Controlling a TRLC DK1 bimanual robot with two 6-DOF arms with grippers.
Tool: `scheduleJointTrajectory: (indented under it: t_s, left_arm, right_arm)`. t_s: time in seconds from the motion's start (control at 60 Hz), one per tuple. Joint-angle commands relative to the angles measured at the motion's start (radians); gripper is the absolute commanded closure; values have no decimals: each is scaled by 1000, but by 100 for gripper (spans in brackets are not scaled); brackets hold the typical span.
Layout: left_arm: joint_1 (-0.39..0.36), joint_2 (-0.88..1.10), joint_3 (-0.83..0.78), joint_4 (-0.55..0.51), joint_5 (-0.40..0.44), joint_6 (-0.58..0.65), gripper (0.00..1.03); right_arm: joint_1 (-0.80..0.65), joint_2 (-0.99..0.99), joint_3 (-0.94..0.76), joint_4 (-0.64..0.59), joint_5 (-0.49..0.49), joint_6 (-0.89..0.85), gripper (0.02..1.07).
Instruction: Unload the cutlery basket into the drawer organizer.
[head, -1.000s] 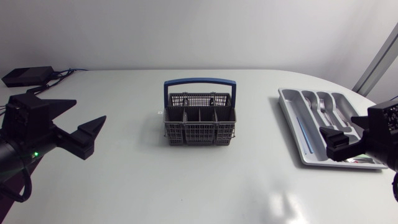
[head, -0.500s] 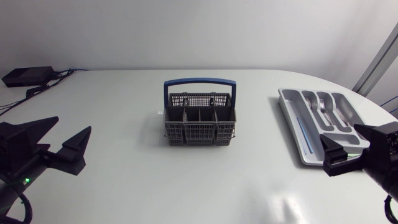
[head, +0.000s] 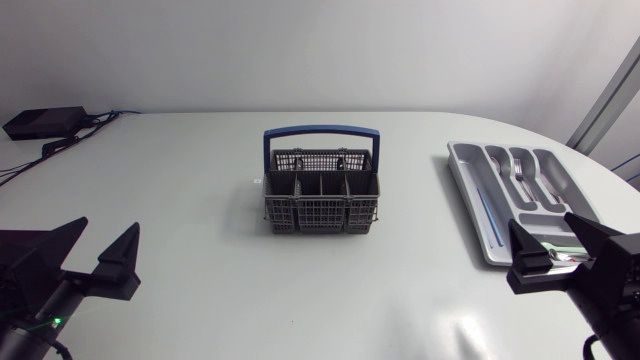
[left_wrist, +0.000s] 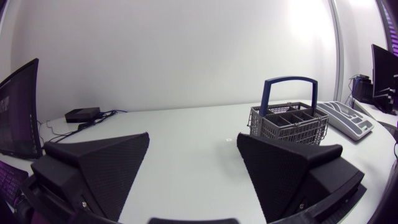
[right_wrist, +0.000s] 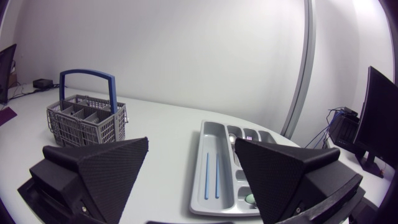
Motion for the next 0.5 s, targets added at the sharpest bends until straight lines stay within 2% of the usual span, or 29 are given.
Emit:
scheduleJointTrajectory:
  t_s: [0.0,0.15,0.483]
  left_arm:
    - [11,-47,-51,15,-15,-52,4]
    - [13,-81,-76,17,-25,-70,4]
    - [13,-81,-76,17,-25,-70,4]
  right_arm:
    - [20,-44,-48,29,19,71,7]
    - [50,-120,-102,61,46,138,7]
    - [51,-121,-103,61,46,139,7]
